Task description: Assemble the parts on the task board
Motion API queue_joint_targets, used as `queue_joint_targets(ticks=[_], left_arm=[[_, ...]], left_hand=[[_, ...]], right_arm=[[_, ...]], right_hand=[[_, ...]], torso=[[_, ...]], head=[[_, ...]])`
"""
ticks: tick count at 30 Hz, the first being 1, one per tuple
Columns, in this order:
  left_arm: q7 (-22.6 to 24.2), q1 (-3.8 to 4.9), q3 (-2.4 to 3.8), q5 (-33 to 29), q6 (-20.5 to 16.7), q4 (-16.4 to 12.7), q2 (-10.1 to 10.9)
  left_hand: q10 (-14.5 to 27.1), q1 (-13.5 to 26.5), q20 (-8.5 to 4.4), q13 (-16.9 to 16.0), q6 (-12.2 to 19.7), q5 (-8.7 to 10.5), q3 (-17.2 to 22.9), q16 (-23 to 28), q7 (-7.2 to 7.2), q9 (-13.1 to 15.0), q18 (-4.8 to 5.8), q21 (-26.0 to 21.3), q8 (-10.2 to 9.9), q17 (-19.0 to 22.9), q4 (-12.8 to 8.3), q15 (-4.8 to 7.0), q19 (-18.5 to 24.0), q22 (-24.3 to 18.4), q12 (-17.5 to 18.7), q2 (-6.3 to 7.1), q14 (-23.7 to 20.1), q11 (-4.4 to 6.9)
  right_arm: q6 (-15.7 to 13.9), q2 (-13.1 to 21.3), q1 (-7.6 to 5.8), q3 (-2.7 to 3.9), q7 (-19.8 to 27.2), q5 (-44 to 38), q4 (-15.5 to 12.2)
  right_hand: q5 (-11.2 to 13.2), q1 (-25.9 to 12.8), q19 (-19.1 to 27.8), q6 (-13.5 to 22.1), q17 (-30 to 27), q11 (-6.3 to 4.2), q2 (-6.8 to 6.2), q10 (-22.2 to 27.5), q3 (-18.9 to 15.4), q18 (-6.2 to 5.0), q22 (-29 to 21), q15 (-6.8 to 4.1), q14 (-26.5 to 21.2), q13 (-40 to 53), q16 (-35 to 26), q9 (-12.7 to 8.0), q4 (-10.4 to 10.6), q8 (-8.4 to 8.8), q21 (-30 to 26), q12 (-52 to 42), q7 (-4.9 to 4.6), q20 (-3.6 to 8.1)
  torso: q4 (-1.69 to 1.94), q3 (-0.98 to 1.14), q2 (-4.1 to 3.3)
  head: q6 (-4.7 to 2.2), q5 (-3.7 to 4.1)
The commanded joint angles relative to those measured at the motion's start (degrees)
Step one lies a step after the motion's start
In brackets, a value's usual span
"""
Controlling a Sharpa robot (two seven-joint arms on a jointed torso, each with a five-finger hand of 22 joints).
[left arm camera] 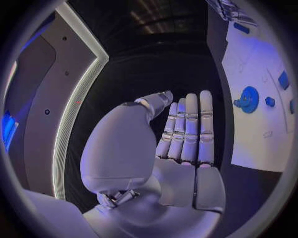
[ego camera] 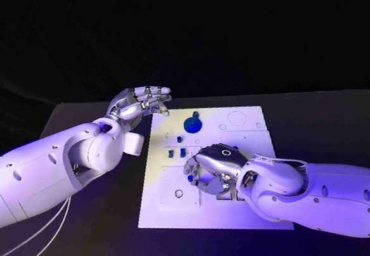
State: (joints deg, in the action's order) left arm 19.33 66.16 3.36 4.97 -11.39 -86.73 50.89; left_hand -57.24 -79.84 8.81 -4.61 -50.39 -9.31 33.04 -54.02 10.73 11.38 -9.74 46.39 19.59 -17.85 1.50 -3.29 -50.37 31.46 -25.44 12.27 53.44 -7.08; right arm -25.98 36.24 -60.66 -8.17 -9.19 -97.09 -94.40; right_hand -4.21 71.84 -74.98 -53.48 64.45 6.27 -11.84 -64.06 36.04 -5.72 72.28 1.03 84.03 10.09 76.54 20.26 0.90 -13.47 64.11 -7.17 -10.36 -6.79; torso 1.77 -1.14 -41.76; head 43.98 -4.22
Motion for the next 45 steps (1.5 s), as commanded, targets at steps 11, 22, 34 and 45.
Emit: queue_joint_targets(ticks=[11,22,34,45], left_arm=[[-0.16,-0.03,-0.08,0.62,1.39,-0.24,0.29],[-0.18,-0.10,-0.14,0.65,1.50,-0.24,0.48],[-0.17,-0.14,-0.21,0.64,1.55,-0.14,0.46],[-0.18,-0.15,-0.22,0.64,1.53,-0.13,0.51]], left_hand=[[-0.07,0.21,-0.07,0.08,0.00,-0.34,-0.18,0.29,0.46,-0.06,-0.60,-0.22,-0.24,0.07,-0.24,-0.35,0.32,0.06,0.39,-0.27,-0.13,-0.32],[-0.06,0.22,-0.06,0.10,0.01,-0.34,-0.19,0.30,0.46,-0.07,-0.60,-0.23,-0.25,0.09,-0.24,-0.35,0.32,0.06,0.42,-0.28,-0.12,-0.33],[-0.06,0.22,-0.06,0.10,0.01,-0.34,-0.19,0.30,0.46,-0.07,-0.60,-0.23,-0.25,0.09,-0.24,-0.35,0.32,0.06,0.42,-0.28,-0.12,-0.33],[-0.06,0.22,-0.06,0.10,0.01,-0.34,-0.19,0.30,0.46,-0.07,-0.60,-0.23,-0.25,0.09,-0.24,-0.35,0.32,0.06,0.42,-0.28,-0.12,-0.33]], right_arm=[[-1.95,7.53,-2.53,0.86,1.00,4.44,-5.40],[9.23,14.88,-8.30,1.35,0.52,8.88,-5.07],[16.02,15.67,-9.23,1.21,0.14,6.82,-3.17],[14.87,14.35,-8.66,1.02,0.65,7.52,-2.64]], right_hand=[[-0.18,-0.80,0.45,0.39,-0.01,0.00,-1.19,0.99,-0.97,-0.37,-0.08,0.48,0.17,-0.03,-0.26,-0.12,0.28,0.33,-0.51,-0.55,0.27,-0.46],[-0.64,-1.13,2.95,4.84,-2.16,0.39,-1.97,7.89,-7.73,-1.17,-2.28,0.92,-1.33,-1.42,-1.18,-0.98,1.28,2.70,-4.65,-0.72,0.45,-0.99],[-1.18,2.40,4.50,4.86,-5.70,0.45,0.26,10.09,-15.59,-1.73,-3.79,1.06,-3.08,-2.03,-2.62,-0.76,2.07,2.57,-7.93,-4.77,0.62,-1.21],[-1.37,3.80,1.58,1.38,-3.61,-0.32,2.35,5.53,-13.92,-1.01,-1.37,0.28,-1.28,-2.43,-0.93,-0.69,2.74,1.47,-4.47,-8.11,0.88,-0.53]], torso=[[-0.02,-0.03,0.00],[-0.25,-0.06,0.05],[0.00,-0.05,-0.01],[0.01,-0.07,-0.03]], head=[[-0.73,0.79],[-1.42,2.11],[-1.51,2.46],[-1.34,2.34]])
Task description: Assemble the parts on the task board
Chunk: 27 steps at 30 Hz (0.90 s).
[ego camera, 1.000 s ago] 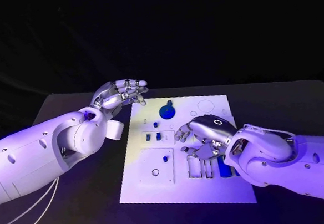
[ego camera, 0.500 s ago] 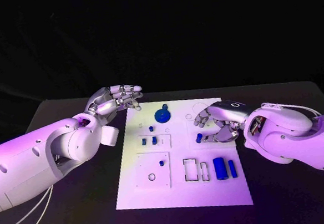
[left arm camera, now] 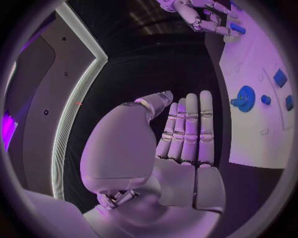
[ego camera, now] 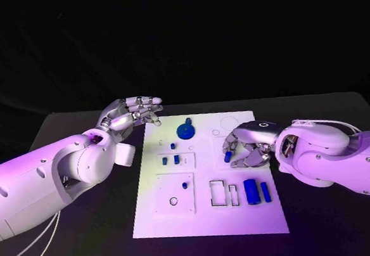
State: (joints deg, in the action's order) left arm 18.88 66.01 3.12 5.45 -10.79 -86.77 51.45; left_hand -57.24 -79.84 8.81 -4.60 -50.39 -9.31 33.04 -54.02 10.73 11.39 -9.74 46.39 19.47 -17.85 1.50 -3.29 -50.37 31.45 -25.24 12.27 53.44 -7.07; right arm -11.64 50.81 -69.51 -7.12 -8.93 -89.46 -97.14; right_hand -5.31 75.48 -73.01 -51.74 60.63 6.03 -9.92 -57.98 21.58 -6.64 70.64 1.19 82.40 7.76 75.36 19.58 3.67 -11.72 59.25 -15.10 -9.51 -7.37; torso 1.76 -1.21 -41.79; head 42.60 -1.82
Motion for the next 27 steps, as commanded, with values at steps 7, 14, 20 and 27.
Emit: queue_joint_targets(ticks=[7,14,20,27], left_arm=[[0.24,0.00,0.02,0.17,1.00,-0.01,-0.06],[0.16,-0.02,0.02,0.17,1.16,0.07,-0.13],[0.08,-0.04,0.02,0.17,1.28,0.08,-0.15],[0.02,-0.05,0.02,0.17,1.36,0.10,-0.16]], left_hand=[[-0.05,0.23,-0.06,0.09,0.01,-0.34,-0.19,0.31,0.46,-0.08,-0.60,-0.23,-0.13,0.09,-0.24,-0.35,0.32,0.07,0.21,-0.28,-0.12,-0.33],[-0.05,0.23,-0.06,0.09,0.01,-0.34,-0.19,0.31,0.46,-0.08,-0.60,-0.23,-0.13,0.09,-0.24,-0.35,0.32,0.07,0.21,-0.28,-0.12,-0.33],[-0.05,0.23,-0.06,0.09,0.01,-0.34,-0.19,0.31,0.46,-0.08,-0.60,-0.23,-0.13,0.09,-0.24,-0.35,0.32,0.07,0.21,-0.28,-0.12,-0.33],[-0.05,0.23,-0.06,0.09,0.01,-0.34,-0.19,0.31,0.46,-0.08,-0.60,-0.23,-0.13,0.09,-0.24,-0.35,0.32,0.07,0.21,-0.28,-0.12,-0.33]], right_arm=[[-2.15,-0.68,0.50,-0.05,0.90,0.32,0.21],[-3.88,-0.90,0.67,-0.05,0.92,0.30,0.22],[-4.79,-1.09,0.82,-0.05,0.55,-0.10,0.27],[-5.19,-1.25,0.92,-0.05,0.09,-0.78,0.30]], right_hand=[[0.84,0.34,-2.45,-2.91,2.03,-0.78,0.87,-4.55,4.52,0.49,2.21,-0.50,1.66,-0.95,1.37,-0.30,0.78,-0.55,3.18,-0.35,0.38,0.64],[0.94,0.05,-2.97,-3.30,2.27,-0.91,0.70,-5.37,5.53,0.66,2.78,-0.63,1.85,-1.20,1.53,-0.42,1.13,-0.45,3.97,-0.17,0.44,0.78],[1.22,-0.42,-3.10,-3.25,2.25,-0.94,0.60,-5.94,6.12,0.70,2.92,-0.67,1.91,-1.33,1.54,-0.57,1.60,-0.20,4.07,-0.08,0.40,0.85],[1.44,-0.42,-3.33,-4.09,2.29,-1.17,0.81,-6.71,7.10,0.76,3.20,-0.84,1.97,-1.37,1.58,-0.51,1.85,-0.45,4.37,-0.09,0.64,0.98]], torso=[[-0.05,0.04,-0.02],[-0.12,0.09,-0.01],[-0.07,0.11,0.00],[-0.05,0.04,0.04]], head=[[0.19,-0.12],[0.27,-0.12],[0.30,-0.07],[0.39,-0.03]])
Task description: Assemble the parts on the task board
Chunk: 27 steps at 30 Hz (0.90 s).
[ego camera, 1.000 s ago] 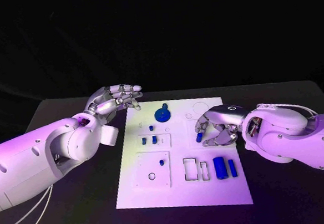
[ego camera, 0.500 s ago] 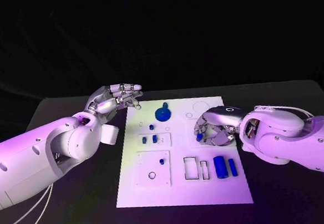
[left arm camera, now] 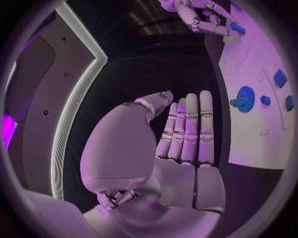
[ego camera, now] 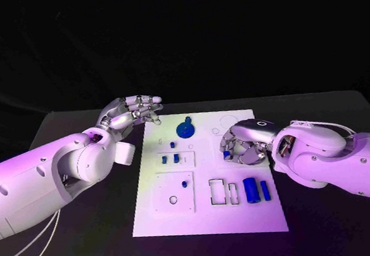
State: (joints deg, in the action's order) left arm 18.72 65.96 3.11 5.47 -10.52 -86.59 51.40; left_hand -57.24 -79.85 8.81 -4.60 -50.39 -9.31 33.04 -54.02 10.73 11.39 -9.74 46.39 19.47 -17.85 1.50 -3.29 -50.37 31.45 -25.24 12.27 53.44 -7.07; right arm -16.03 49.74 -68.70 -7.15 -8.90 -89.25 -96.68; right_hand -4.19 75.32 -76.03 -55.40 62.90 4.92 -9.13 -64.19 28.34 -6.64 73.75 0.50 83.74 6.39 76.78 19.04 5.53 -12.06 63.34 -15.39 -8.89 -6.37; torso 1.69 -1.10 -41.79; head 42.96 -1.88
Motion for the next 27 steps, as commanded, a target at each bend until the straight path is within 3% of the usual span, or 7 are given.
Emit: queue_joint_targets(ticks=[1,4,12,20,27], left_arm=[[0.17,-0.01,0.03,0.15,1.09,-0.08,-0.11],[0.17,-0.01,0.03,0.15,1.10,-0.08,-0.11],[0.15,-0.02,0.03,0.15,1.07,-0.10,-0.08],[0.13,-0.02,0.03,0.15,1.04,-0.09,-0.04],[0.12,-0.04,0.03,0.16,1.05,-0.06,-0.05]], left_hand=[[-0.05,0.23,-0.06,0.09,0.01,-0.34,-0.19,0.31,0.46,-0.08,-0.60,-0.23,-0.13,0.09,-0.24,-0.36,0.32,0.07,0.21,-0.28,-0.12,-0.33],[-0.05,0.23,-0.06,0.09,0.01,-0.34,-0.19,0.31,0.46,-0.08,-0.60,-0.23,-0.13,0.09,-0.24,-0.36,0.32,0.07,0.21,-0.28,-0.12,-0.33],[-0.05,0.23,-0.06,0.09,0.01,-0.34,-0.19,0.31,0.46,-0.08,-0.60,-0.23,-0.13,0.09,-0.24,-0.36,0.32,0.07,0.21,-0.28,-0.12,-0.33],[-0.10,0.26,0.00,0.15,-0.03,-0.34,-0.24,0.35,0.46,-0.09,-0.65,-0.31,-0.12,0.19,-0.29,-0.36,0.32,0.06,0.29,-0.44,-0.07,-0.33],[-0.10,0.26,0.00,0.15,-0.03,-0.34,-0.24,0.35,0.46,-0.09,-0.65,-0.31,-0.12,0.19,-0.29,-0.36,0.32,0.06,0.29,-0.44,-0.07,-0.33]], right_arm=[[-0.77,-0.20,0.12,-0.03,0.00,-1.14,-0.15],[-0.58,-0.22,0.14,-0.03,-0.16,-1.58,-0.13],[-0.34,-0.19,0.20,-0.03,-0.93,-3.22,-0.21],[-1.38,0.14,0.25,-0.03,-1.53,-4.17,-0.56],[-6.05,0.93,0.27,-0.01,-1.22,-4.47,-1.48]], right_hand=[[0.38,-0.25,-0.31,-0.70,0.01,-0.11,0.03,-0.64,0.51,0.74,0.09,-0.19,0.64,0.01,0.16,0.07,-0.01,-0.23,0.23,0.19,0.08,0.02],[0.56,-0.06,-0.37,-1.91,0.00,-0.34,0.11,-1.10,1.10,0.75,0.20,-0.37,0.66,0.04,0.16,0.33,-0.08,-0.88,0.29,0.16,0.39,0.15],[1.28,1.43,-1.43,-5.30,0.47,-1.94,1.79,-4.63,4.20,1.11,1.53,-1.67,0.90,0.90,0.39,1.77,-1.33,-3.60,2.00,-1.03,2.17,1.24],[1.25,1.49,-1.59,-5.41,0.69,-2.14,2.01,-5.08,4.90,1.17,1.76,-1.87,0.99,1.08,0.51,2.19,-1.64,-4.10,2.24,-1.10,2.37,1.47],[1.30,1.17,-2.05,-5.34,0.80,-2.14,1.84,-5.22,5.01,1.37,2.30,-1.91,1.04,1.17,0.57,2.39,-1.61,-4.28,3.09,-1.11,2.36,1.54]], torso=[[0.00,-0.07,0.04],[-0.03,-0.09,0.07],[0.07,-0.11,0.07],[0.04,-0.07,0.06],[-0.03,-0.07,0.10]], head=[[0.03,0.02],[0.06,0.01],[0.03,0.05],[0.04,0.00],[-0.09,0.02]])
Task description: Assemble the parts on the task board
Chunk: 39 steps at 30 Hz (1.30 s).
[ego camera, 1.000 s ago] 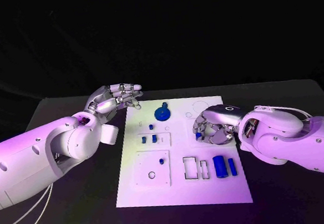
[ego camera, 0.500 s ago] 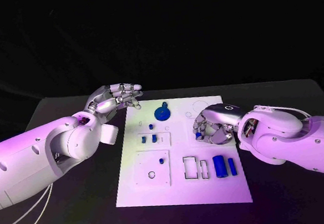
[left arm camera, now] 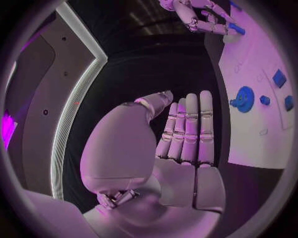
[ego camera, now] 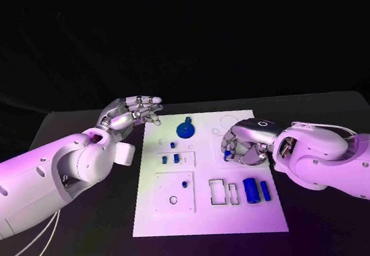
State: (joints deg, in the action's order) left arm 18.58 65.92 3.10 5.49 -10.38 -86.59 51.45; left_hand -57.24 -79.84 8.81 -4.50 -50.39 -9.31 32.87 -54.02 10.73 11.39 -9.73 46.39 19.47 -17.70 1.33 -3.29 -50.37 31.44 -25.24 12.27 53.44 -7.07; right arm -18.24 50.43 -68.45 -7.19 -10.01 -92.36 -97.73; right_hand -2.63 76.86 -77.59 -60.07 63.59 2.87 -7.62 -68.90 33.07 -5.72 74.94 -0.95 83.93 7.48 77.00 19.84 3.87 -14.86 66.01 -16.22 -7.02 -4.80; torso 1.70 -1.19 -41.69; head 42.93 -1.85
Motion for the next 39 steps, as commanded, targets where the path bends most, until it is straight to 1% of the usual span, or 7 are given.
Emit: queue_joint_targets(ticks=[1,8,13,18,23,29,39], left_arm=[[0.26,-0.01,0.03,0.14,0.91,-0.06,-0.09],[0.25,-0.06,0.03,0.14,0.89,0.04,-0.11],[0.10,-0.12,0.03,0.14,1.01,0.09,-0.12],[0.10,-0.17,0.03,0.14,1.03,0.11,-0.17],[0.17,-0.22,0.03,0.14,1.04,0.13,-0.25],[0.25,-0.30,0.03,0.14,1.17,0.21,-0.61],[0.18,-0.34,0.03,0.14,1.17,0.15,-0.76]], left_hand=[[-0.10,0.26,0.00,0.05,-0.03,-0.34,-0.07,0.35,0.46,-0.09,-0.65,-0.31,-0.12,0.05,-0.13,-0.36,0.33,0.06,0.29,-0.44,-0.07,-0.33],[-0.10,0.27,0.01,0.06,-0.03,-0.35,-0.08,0.35,0.46,-0.09,-0.66,-0.32,-0.13,0.06,-0.13,-0.36,0.32,0.06,0.30,-0.46,-0.06,-0.33],[-0.10,0.27,0.01,0.06,-0.03,-0.35,-0.08,0.35,0.46,-0.09,-0.66,-0.32,-0.13,0.06,-0.13,-0.36,0.32,0.06,0.30,-0.46,-0.06,-0.33],[-0.10,0.30,0.02,0.07,-0.02,-0.35,-0.08,0.37,0.48,-0.10,-0.66,-0.33,-0.13,0.08,-0.12,-0.37,0.32,0.06,0.32,-0.52,-0.06,-0.34],[-0.10,0.30,0.02,0.07,-0.02,-0.35,-0.08,0.37,0.48,-0.10,-0.66,-0.33,-0.13,0.08,-0.12,-0.37,0.32,0.06,0.32,-0.52,-0.06,-0.34],[-0.10,0.30,0.02,0.08,-0.02,-0.36,-0.08,0.37,0.48,-0.10,-0.66,-0.34,-0.14,0.09,-0.12,-0.37,0.33,0.06,0.33,-0.53,-0.06,-0.34],[-0.11,0.31,0.03,0.08,-0.02,-0.36,-0.07,0.38,0.48,-0.10,-0.66,-0.35,-0.14,0.11,-0.13,-0.37,0.33,0.06,0.34,-0.55,-0.06,-0.34]], right_arm=[[-4.70,0.41,0.02,0.04,0.11,-1.26,-0.69],[-8.91,1.58,-0.04,0.18,1.87,0.00,-2.66],[-11.51,2.78,-0.21,0.33,3.60,1.68,-5.23],[-12.35,2.75,-0.26,0.38,4.59,3.32,-7.06],[-12.05,0.62,0.06,0.38,5.50,4.94,-7.86],[-10.85,-4.68,1.47,0.26,7.08,6.54,-6.44],[-8.86,-11.11,5.27,-0.06,9.10,7.75,-3.59]], right_hand=[[-0.25,-0.43,-0.57,-0.66,0.12,-0.09,0.30,-0.53,0.29,0.49,1.20,-0.46,0.85,0.10,0.35,1.62,0.05,-1.50,0.57,-0.28,0.50,-0.01],[-0.26,-0.57,-0.55,-0.60,-0.27,-0.09,0.16,-0.52,0.32,0.48,1.18,-0.47,0.78,0.13,0.17,1.70,0.06,-1.56,0.51,-0.24,0.50,0.01],[-0.26,-0.61,-0.47,-0.50,-0.72,-0.09,0.05,-0.42,0.41,0.44,1.10,-0.48,0.68,0.14,-0.06,1.76,0.01,-1.60,0.34,-0.16,0.49,0.03],[-0.29,-0.58,-0.50,-0.47,-0.59,-0.10,0.05,-0.38,0.52,0.46,1.13,-0.48,0.70,0.15,-0.01,1.82,-0.05,-1.64,0.38,-0.12,0.49,0.04],[-0.31,-0.56,-0.59,-0.44,-0.57,-0.10,0.10,-0.37,0.63,0.49,1.24,-0.49,0.70,0.17,-0.01,1.86,-0.10,-1.68,0.54,-0.10,0.48,0.05],[-0.38,-0.47,-0.46,-0.30,-0.50,-0.08,0.23,-0.36,0.95,0.43,1.11,-0.49,0.72,0.23,0.01,2.01,-0.27,-1.79,0.26,-0.04,0.42,0.08],[-0.42,-0.37,-0.26,-0.05,-0.71,-0.02,0.31,-0.24,1.24,0.35,0.91,-0.46,0.68,0.29,-0.10,2.19,-0.57,-1.91,-0.17,0.08,0.31,0.09]], torso=[[-0.02,0.02,-0.02],[0.00,0.01,0.05],[-0.02,-0.01,0.00],[-0.10,0.01,0.01],[-0.17,0.04,-0.04],[0.21,-0.05,0.01],[0.05,-0.02,-0.16]], head=[[-0.08,0.01],[-0.24,0.10],[-0.25,0.00],[-0.29,-0.14],[-0.26,-0.17],[-0.31,-0.18],[-0.05,-1.33]])
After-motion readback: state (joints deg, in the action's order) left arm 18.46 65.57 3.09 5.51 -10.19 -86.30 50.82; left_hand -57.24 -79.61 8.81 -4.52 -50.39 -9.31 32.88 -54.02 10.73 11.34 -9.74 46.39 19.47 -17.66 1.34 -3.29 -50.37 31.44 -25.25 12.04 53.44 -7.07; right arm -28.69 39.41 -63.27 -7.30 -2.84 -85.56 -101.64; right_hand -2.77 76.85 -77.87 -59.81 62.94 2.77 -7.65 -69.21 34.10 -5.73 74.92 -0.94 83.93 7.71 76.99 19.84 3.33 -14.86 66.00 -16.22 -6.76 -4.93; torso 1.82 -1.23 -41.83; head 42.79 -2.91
